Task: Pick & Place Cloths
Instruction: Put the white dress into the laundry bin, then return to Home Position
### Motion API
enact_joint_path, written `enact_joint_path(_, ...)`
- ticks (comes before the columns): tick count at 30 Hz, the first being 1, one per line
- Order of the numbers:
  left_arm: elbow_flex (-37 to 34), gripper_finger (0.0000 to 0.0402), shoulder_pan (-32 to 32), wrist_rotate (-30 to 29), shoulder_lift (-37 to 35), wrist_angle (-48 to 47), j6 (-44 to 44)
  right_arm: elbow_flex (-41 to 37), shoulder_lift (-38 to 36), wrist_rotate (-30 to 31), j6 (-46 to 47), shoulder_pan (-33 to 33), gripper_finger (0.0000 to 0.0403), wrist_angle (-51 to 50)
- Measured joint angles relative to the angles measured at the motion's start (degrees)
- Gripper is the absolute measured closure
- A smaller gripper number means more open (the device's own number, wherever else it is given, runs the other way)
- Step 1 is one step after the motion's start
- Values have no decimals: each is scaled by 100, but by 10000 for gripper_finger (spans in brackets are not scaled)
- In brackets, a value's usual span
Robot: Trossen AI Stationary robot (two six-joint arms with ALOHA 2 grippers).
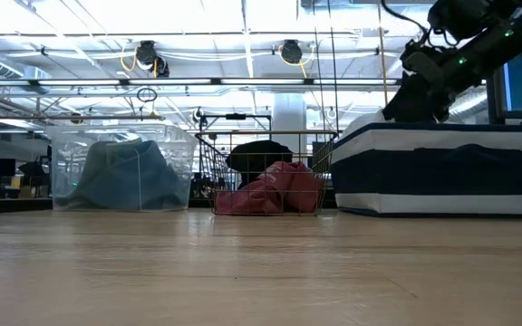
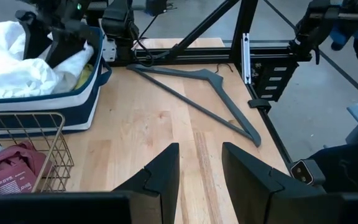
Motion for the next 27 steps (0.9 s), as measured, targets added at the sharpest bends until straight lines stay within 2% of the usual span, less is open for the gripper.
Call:
enact_joint_path(9, 0, 277, 26, -17, -1, -474, 203, 0, -753, -727, 494, 13, 122, 5)
enact_joint_path(16, 2, 277, 195, -24, -86, -996, -99, 0, -1116, -933, 437, 17, 152, 5)
enact_joint_path(21, 1, 277, 264, -14, -371, -1108, 202, 0, -1165, -1237, 278, 238, 216, 0)
enact_joint_path(24, -168, 277, 260, 39, -710, -961, 321, 0, -1165, -1234, 69, 502, 271, 0)
enact_joint_path(27, -628, 277, 260, 200, -1163, -584, 332, 2, -1165, -1191, -172, 777, 334, 3)
